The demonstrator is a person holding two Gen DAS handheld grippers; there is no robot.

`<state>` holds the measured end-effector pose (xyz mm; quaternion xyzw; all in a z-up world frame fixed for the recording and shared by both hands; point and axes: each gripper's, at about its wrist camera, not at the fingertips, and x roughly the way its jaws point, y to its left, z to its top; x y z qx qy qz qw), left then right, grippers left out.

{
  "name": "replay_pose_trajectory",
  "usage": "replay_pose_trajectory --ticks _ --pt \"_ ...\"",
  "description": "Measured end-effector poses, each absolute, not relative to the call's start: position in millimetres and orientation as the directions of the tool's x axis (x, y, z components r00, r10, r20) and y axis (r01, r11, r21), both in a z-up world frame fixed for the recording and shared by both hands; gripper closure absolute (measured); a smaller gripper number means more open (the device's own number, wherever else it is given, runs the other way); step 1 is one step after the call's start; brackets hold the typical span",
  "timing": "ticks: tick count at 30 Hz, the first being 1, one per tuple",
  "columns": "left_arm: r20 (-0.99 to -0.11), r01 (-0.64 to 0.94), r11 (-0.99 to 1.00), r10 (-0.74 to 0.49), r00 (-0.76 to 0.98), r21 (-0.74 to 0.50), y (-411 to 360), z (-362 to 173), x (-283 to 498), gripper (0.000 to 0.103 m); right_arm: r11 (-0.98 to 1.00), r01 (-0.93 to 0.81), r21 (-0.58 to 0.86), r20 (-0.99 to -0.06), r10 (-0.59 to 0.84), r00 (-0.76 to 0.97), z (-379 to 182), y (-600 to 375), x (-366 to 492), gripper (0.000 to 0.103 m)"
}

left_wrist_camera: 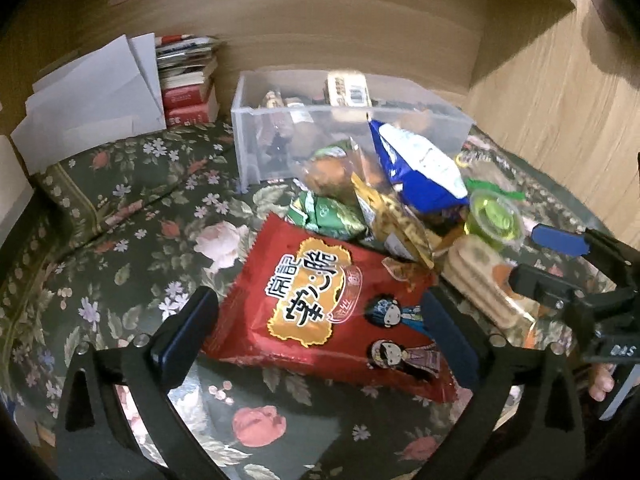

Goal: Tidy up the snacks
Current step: 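Grasp the red chip bag with left tool while right tool grasps the orange-labelled cake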

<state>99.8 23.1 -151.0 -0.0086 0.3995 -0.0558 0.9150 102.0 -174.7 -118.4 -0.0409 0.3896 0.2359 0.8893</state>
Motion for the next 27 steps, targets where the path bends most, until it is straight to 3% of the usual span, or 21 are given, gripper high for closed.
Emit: replay_pose_trajectory --ticks 7,12,20,24,26,27 --pt "-0.728 0.071 0.987 -0.155 0.668 -0.145 34.2 -160.7 113.0 0.0 0.873 -0.468 0.137 -0.738 0.405 0.54 -134.6 -164.8 101.8 0.026" --pt "-0.725 0.092 0.987 -0.157 0.671 -0.128 26.4 -164.0 117.0 0.0 0.874 -0.469 0.129 -0.748 0.396 0.533 -141.2 -160.3 105.2 0.027" --pt "-0.743 0.158 0.983 -0.172 0.647 -0.09 10.2 -169.5 123.7 0.0 0.875 -0.472 0.11 -0.744 0.387 0.544 -142.0 -161.1 107.8 0.053" --pt "-0.739 0.172 0.983 -0.161 0.655 -0.061 3.6 -173.6 125.0 0.0 0.871 -0.475 0.121 -0.737 0.4 0.545 -142.2 -162.4 107.8 0.058" --pt "-0.732 0.194 0.979 -0.175 0.659 -0.059 0.0 -173.0 122.6 0.008 0.859 -0.492 0.146 -0.734 0.427 0.528 -142.3 -161.5 107.5 0.072" --pt "-0.727 0.206 0.977 -0.182 0.662 -0.057 -1.4 -172.6 119.4 0.012 0.86 -0.489 0.146 -0.733 0.426 0.531 -142.0 -160.6 107.2 0.072"
